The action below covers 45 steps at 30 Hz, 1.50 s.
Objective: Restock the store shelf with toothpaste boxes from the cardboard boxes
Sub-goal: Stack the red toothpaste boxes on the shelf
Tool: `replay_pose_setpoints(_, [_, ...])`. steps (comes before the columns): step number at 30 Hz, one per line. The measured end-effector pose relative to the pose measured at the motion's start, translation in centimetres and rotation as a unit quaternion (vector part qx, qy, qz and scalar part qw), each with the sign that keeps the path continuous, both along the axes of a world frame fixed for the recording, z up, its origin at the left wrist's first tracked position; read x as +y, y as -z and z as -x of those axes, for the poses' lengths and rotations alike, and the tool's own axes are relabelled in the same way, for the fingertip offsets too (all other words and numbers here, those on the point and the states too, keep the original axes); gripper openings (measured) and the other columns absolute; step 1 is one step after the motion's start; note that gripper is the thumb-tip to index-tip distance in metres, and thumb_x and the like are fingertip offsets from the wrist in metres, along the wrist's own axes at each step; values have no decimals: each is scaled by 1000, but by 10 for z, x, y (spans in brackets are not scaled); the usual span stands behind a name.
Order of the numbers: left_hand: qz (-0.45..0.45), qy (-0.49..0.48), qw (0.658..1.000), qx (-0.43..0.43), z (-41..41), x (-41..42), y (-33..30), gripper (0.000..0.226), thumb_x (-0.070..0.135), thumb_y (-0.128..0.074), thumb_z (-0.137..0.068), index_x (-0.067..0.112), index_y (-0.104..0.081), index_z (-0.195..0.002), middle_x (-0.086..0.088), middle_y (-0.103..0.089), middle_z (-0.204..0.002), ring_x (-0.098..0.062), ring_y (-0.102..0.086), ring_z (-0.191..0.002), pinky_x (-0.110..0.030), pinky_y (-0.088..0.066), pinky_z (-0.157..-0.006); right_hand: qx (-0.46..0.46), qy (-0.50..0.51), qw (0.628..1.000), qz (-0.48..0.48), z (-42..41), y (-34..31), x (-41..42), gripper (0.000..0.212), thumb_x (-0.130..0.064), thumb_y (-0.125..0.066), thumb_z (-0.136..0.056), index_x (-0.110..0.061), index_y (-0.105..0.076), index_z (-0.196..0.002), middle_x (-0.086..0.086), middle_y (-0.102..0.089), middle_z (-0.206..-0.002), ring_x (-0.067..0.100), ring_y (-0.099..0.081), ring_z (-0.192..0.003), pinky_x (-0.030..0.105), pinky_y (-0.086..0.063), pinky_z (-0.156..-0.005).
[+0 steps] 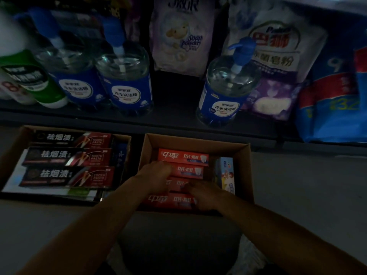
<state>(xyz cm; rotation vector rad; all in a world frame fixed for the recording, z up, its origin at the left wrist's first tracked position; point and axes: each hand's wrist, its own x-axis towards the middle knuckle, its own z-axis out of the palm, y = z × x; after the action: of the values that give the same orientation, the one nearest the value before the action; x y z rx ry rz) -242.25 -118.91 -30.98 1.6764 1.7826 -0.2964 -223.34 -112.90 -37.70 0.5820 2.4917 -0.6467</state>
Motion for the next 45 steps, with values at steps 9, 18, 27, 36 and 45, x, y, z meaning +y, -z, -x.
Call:
replay_pose_setpoints(9, [-29,-18,999,-22,13,6,-5,45,31,-70,-80,25,-58,-124,0,-58,-127,-16,-57,-112,-35,-48,-97,-20,17,999,26,8,5,2,48,-28,-63,-89,-23,-45,-133,3,-50,-136,21,-48,-125,38,-37,-105])
replay_pose_setpoints(18, [-50,-18,999,-7,22,7,-65,32,31,-70,-81,23,-64,-111,3,-63,-113,-13,-61,-100,-30,-51,-85,-11,-9,999,-44,4,-56,27,62,-36,-76,-73,-23,-50,-127,-1,-58,-124,16,-55,-112,37,-46,-98])
replay_pose_setpoints(27, [-154,15,987,38,18,6,-191,38,33,-73,-80,21,-65,-114,1,-63,-111,-15,-59,-100,-32,-52,-82,28,-18,986,-166,0,-212,37,53,-40,-70,-77,-14,-52,-120,6,-56,-115,20,-56,-100,32,-46,-81])
replay_pose_setpoints(36, [-295,25,945,142,23,3,-337,41,42,-76,-72,19,-67,-105,0,-67,-100,-19,-61,-92,-39,-53,-78,108,-20,943,-314,-15,-359,40,58,-45,-70,-76,-18,-48,-122,2,-56,-117,18,-55,-100,31,-47,-83])
replay_pose_setpoints(45, [-397,3,905,151,31,18,-478,51,38,-79,-73,21,-65,-119,4,-68,-114,-15,-62,-101,-38,-51,-90,177,-13,862,-475,-18,-512,72,47,-40,-67,-72,-17,-52,-110,4,-61,-111,26,-61,-95,36,-50,-76])
